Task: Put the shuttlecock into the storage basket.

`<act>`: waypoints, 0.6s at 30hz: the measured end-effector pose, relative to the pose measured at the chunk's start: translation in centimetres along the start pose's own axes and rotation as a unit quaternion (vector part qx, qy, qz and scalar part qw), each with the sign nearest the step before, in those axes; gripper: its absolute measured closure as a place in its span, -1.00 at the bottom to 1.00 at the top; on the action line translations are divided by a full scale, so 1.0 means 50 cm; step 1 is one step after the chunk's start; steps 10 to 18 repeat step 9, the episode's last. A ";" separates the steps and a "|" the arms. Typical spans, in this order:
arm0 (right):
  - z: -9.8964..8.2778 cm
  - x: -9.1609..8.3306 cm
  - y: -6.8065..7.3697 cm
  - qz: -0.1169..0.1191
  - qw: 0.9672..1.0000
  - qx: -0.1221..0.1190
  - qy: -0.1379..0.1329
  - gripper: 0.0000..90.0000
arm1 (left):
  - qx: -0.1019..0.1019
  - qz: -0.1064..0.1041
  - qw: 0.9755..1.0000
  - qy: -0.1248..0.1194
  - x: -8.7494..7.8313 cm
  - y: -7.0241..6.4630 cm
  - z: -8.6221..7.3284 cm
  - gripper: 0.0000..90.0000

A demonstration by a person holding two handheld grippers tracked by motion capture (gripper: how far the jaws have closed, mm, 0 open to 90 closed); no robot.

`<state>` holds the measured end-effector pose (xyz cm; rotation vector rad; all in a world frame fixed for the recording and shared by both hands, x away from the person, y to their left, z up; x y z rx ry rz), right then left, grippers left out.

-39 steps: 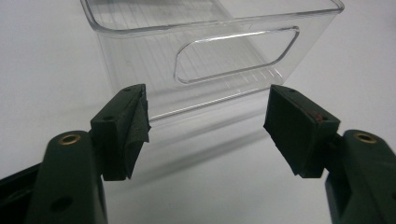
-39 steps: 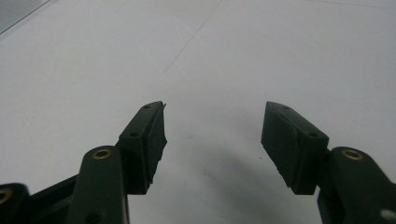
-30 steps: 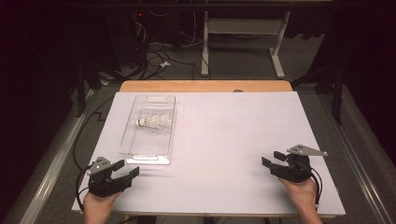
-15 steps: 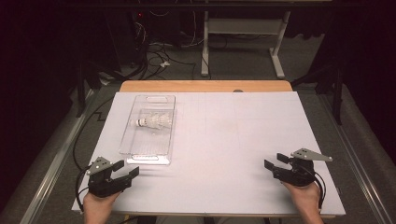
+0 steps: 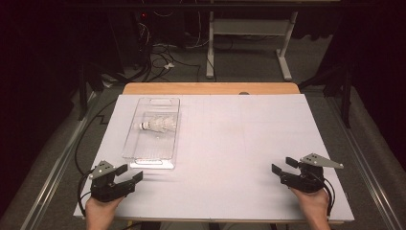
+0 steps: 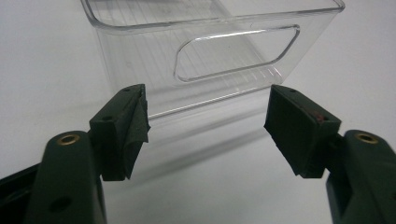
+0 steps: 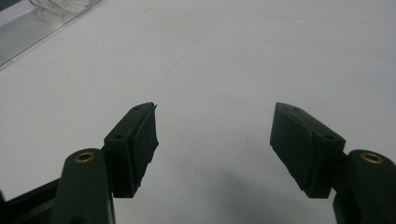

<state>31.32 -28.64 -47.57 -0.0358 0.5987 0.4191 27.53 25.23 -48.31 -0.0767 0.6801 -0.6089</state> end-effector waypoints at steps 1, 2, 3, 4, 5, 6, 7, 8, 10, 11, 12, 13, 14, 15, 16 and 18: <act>0.000 0.001 -0.001 0.000 1.000 0.001 0.000 -0.29 | 0.000 0.000 1.000 0.000 0.000 0.000 0.000 -0.31; 0.000 0.001 -0.002 -0.001 1.000 0.003 0.000 -0.29 | 0.000 -0.001 1.000 0.000 0.000 0.000 0.000 -0.31; 0.000 0.001 -0.004 -0.001 1.000 0.004 -0.001 -0.30 | 0.000 -0.001 1.000 0.000 0.000 0.000 0.000 -0.31; 0.000 0.001 -0.004 -0.001 1.000 0.007 -0.001 -0.30 | 0.000 -0.001 1.000 0.000 0.001 0.000 0.000 -0.31; -0.001 0.001 -0.004 -0.001 1.000 0.007 0.000 -0.30 | 0.000 -0.001 1.000 0.000 0.001 0.000 0.000 -0.31; -0.001 0.001 -0.004 -0.001 1.000 0.007 0.000 -0.31 | 0.000 -0.001 1.000 0.000 0.001 0.000 0.000 -0.31; -0.001 0.002 -0.004 -0.001 1.000 0.006 0.000 -0.31 | 0.000 -0.001 1.000 0.000 0.001 0.000 0.000 -0.31; -0.001 0.002 -0.004 -0.001 1.000 0.006 0.001 -0.31 | 0.000 -0.001 1.000 0.000 0.000 0.000 0.000 -0.31; -0.001 0.003 -0.003 -0.001 1.000 0.004 0.002 -0.31 | 0.001 -0.001 1.000 0.000 0.000 0.000 0.000 -0.31; -0.001 0.003 -0.003 -0.001 1.000 0.004 0.002 -0.31 | 0.001 -0.001 1.000 0.000 0.000 0.000 0.000 -0.31; -0.001 0.003 -0.003 -0.001 1.000 0.004 0.002 -0.31 | 0.001 -0.001 1.000 0.000 0.000 0.000 0.000 -0.31; -0.001 0.003 -0.003 -0.001 1.000 0.004 0.002 -0.31 | 0.001 -0.001 1.000 0.000 0.000 0.000 0.000 -0.31; -0.001 0.003 -0.003 -0.001 1.000 0.004 0.002 -0.31 | 0.001 -0.001 1.000 0.000 0.000 0.000 0.000 -0.31; -0.001 0.003 -0.003 -0.001 1.000 0.004 0.002 -0.31 | 0.001 -0.001 1.000 0.000 0.000 0.000 0.000 -0.31; -0.001 0.003 -0.003 -0.001 1.000 0.004 0.002 -0.31 | 0.001 -0.001 1.000 0.000 0.000 0.000 0.000 -0.31; -0.001 0.003 -0.003 -0.001 1.000 0.004 0.002 -0.31 | 0.001 -0.001 1.000 0.000 0.000 0.000 0.000 -0.31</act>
Point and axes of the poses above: each handheld gripper's, and its own axes: x roughly forward along the jaws, z roughly out of its top, y roughly to its left, the point moved 3 cm from there along x, roughly forward along the jaws, and after that the axes turned 5 degrees about -z, right-handed, at the moved point
